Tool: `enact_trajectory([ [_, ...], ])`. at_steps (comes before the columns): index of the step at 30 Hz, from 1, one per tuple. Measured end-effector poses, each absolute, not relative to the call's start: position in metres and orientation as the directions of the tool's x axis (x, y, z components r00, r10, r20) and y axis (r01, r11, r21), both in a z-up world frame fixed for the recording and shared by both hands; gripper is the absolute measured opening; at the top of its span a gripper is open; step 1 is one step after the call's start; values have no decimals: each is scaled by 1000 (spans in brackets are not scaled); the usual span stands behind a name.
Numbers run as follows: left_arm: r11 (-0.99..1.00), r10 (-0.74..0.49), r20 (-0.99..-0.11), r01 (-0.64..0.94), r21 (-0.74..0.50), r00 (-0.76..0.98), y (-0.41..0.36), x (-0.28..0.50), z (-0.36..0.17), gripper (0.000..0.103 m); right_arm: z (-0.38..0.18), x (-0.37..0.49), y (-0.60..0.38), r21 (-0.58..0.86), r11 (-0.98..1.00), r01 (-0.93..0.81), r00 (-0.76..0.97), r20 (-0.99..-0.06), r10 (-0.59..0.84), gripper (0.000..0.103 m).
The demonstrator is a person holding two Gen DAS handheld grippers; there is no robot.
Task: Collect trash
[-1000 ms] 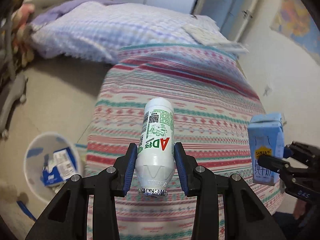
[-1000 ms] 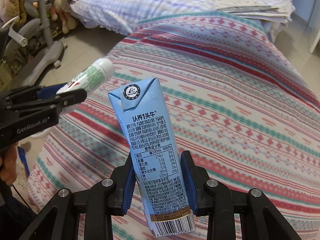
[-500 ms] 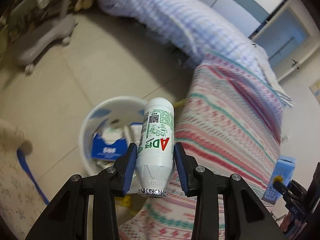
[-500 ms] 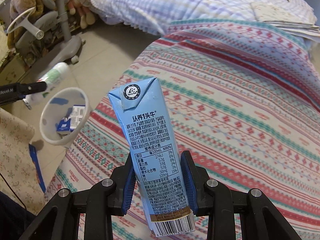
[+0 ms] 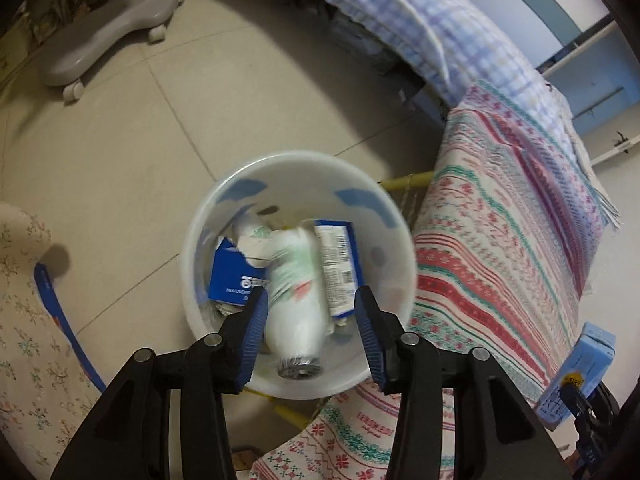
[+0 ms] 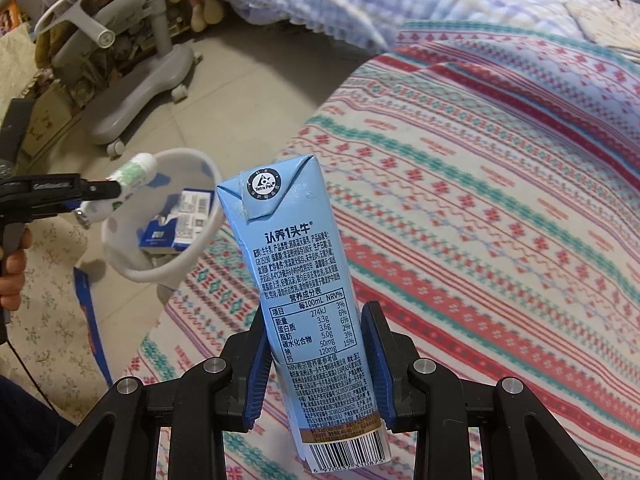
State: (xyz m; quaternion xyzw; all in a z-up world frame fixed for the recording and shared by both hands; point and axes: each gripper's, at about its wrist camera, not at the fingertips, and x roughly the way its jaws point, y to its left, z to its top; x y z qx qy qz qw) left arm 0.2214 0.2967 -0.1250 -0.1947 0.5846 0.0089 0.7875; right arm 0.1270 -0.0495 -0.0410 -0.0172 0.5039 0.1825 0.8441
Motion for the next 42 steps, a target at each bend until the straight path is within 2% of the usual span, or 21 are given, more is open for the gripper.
enact_trajectory([
  [2,919,-222,-926,-253,-303,305,301,218,-125,48,-42,129,-45,154,931,-330,427,-856,292,38],
  [6,879,-295,-879,-254,-403,374,313,205,-101,48,-50,134,-37,151,930,-335,414,-863,290,38],
  [12,842,-294,-833,-285,-458,469,334,190,-67,48,-58,140,-16,145,923,-357,397,-871,290,38],
  [18,814,-245,-831,-360,-456,500,355,186,-61,48,-64,153,30,199,895,-400,365,-861,354,38],
  [23,803,-250,-819,-363,-474,516,362,181,-55,48,-77,177,85,305,859,-411,312,-839,447,39],
  [29,806,-229,-821,-372,-461,522,366,182,-54,48,-92,204,148,335,836,-435,257,-843,472,39],
  [30,807,-229,-822,-371,-460,522,367,182,-54,48,-96,208,156,346,831,-436,247,-842,480,40],
  [33,816,-222,-821,-362,-452,525,364,181,-51,48,-112,222,172,328,849,-414,238,-861,449,58],
  [35,826,-222,-821,-346,-445,526,358,180,-48,48,-119,224,170,280,882,-380,268,-879,394,59],
  [38,841,-223,-819,-319,-436,529,349,176,-42,48,-121,216,155,316,869,-380,258,-866,428,59],
  [42,884,-205,-814,-255,-393,543,328,163,-23,49,-112,195,127,291,871,-396,282,-864,417,59],
])
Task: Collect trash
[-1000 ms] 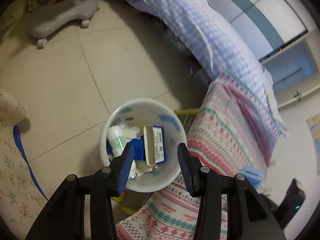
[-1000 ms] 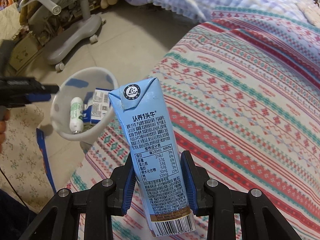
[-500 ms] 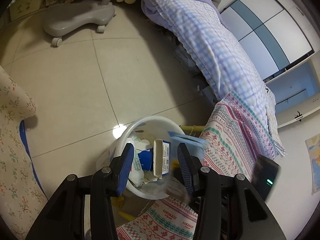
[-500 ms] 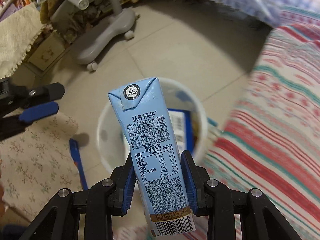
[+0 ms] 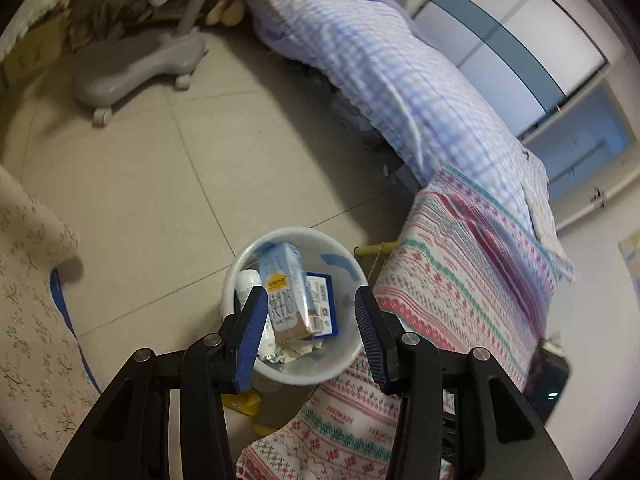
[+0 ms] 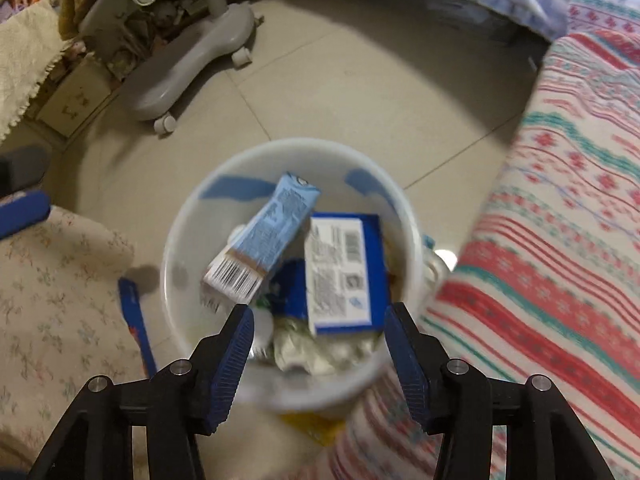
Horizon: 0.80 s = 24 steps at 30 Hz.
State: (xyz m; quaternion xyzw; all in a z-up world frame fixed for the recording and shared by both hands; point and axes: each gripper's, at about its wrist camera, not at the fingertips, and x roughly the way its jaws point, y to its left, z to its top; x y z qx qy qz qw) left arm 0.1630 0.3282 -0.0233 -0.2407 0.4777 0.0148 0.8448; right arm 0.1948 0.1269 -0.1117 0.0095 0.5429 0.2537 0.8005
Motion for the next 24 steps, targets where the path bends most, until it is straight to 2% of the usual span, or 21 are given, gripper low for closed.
enact_trajectory([
  [2,904,-190,-811,-224,-365,553,314,152,-13,58,-103,182,109,297,869,-396,295,-855,427,59],
  [4,921,-164,-809,-207,-331,564,300,137,-4,72,-92,171,94,302,868,-394,302,-849,433,59],
  [9,948,-122,-802,-169,-268,585,267,77,8,83,-54,139,66,291,858,-424,334,-830,447,59],
  [13,965,-17,-799,-201,-171,601,241,24,5,84,-27,95,43,317,838,-445,356,-795,490,66],
  [17,978,14,-788,-174,-118,616,215,-23,5,85,-12,30,29,291,802,-522,356,-780,515,66],
  [18,979,31,-777,-175,-103,629,210,-32,7,87,-7,19,26,287,797,-532,367,-770,522,68],
  [19,980,54,-765,-180,-82,642,205,-40,10,91,-1,7,22,283,793,-540,381,-757,531,75],
  [21,982,90,-738,-184,-47,669,197,-52,17,91,10,-15,9,266,807,-528,432,-734,525,82],
  [24,984,143,-691,-180,20,708,182,-64,30,93,19,-41,-10,251,825,-506,501,-693,518,84],
])
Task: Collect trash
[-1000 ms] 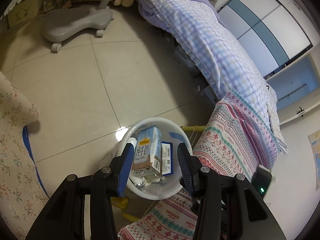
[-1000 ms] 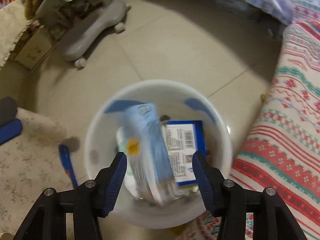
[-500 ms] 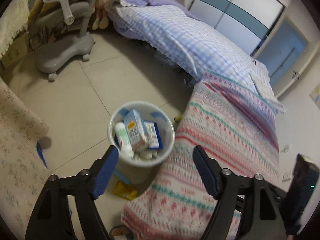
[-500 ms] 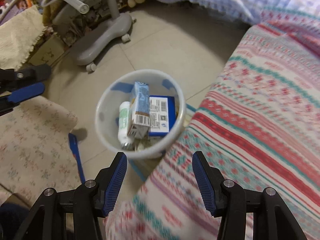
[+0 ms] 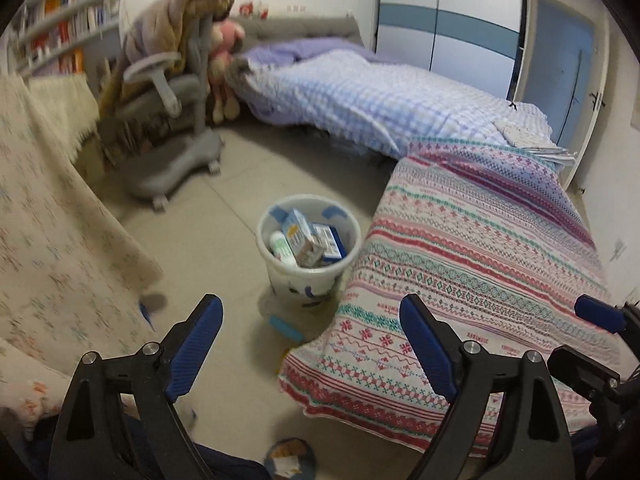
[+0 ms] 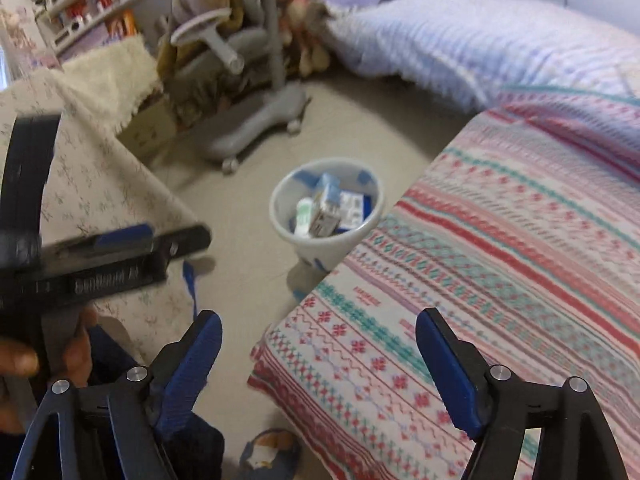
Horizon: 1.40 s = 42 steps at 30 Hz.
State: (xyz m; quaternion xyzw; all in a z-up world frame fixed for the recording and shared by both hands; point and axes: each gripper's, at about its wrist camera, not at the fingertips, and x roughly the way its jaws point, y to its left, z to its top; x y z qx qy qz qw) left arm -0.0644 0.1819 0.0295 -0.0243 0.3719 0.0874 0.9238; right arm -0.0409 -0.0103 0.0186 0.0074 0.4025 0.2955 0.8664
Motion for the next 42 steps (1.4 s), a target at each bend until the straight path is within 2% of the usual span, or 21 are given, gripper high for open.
enact_trajectory([
  [3,978,199,-651,-189,86,733,172,-68,37,95,21,-52,-19,199,855,-479,556,-686,470,86],
  [8,976,214,-642,-188,110,736,164,-71,40,95,19,-62,-22,180,858,-482,570,-679,463,91],
  [21,971,236,-643,-204,126,728,156,-69,35,95,16,-77,-23,94,875,-475,623,-666,410,94],
  [42,976,215,-660,-173,128,720,149,-66,30,95,16,-80,-19,51,878,-477,647,-656,390,94],
])
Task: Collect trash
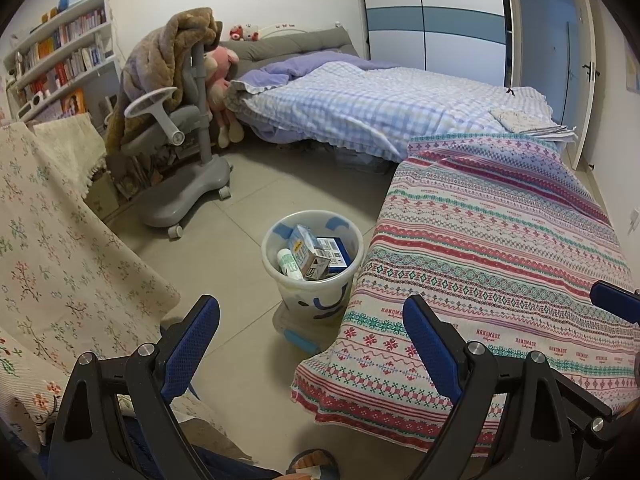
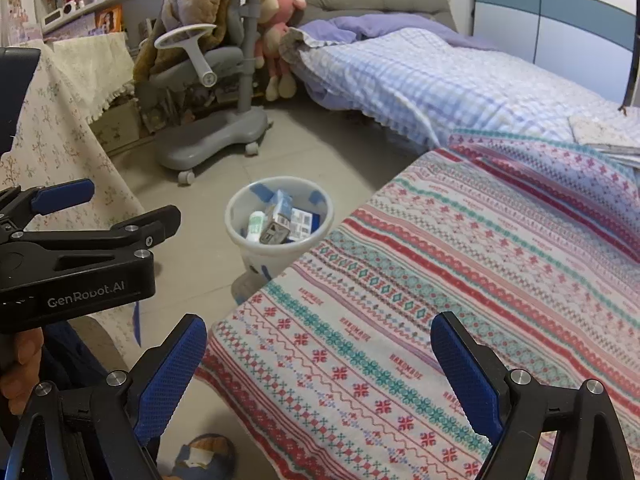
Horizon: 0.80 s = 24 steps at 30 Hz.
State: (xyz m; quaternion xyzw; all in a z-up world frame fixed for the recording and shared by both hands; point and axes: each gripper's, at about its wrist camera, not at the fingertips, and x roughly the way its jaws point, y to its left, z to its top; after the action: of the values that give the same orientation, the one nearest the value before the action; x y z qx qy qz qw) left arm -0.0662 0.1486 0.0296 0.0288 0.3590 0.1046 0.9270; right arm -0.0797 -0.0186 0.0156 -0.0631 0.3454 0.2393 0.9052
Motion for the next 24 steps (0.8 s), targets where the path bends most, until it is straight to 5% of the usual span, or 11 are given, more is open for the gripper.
enact_trajectory([
  [24,976,216,-666,-174,130,714,145,-64,27,95,14,-79,-17,58,879,-474,644,-658,391,95],
])
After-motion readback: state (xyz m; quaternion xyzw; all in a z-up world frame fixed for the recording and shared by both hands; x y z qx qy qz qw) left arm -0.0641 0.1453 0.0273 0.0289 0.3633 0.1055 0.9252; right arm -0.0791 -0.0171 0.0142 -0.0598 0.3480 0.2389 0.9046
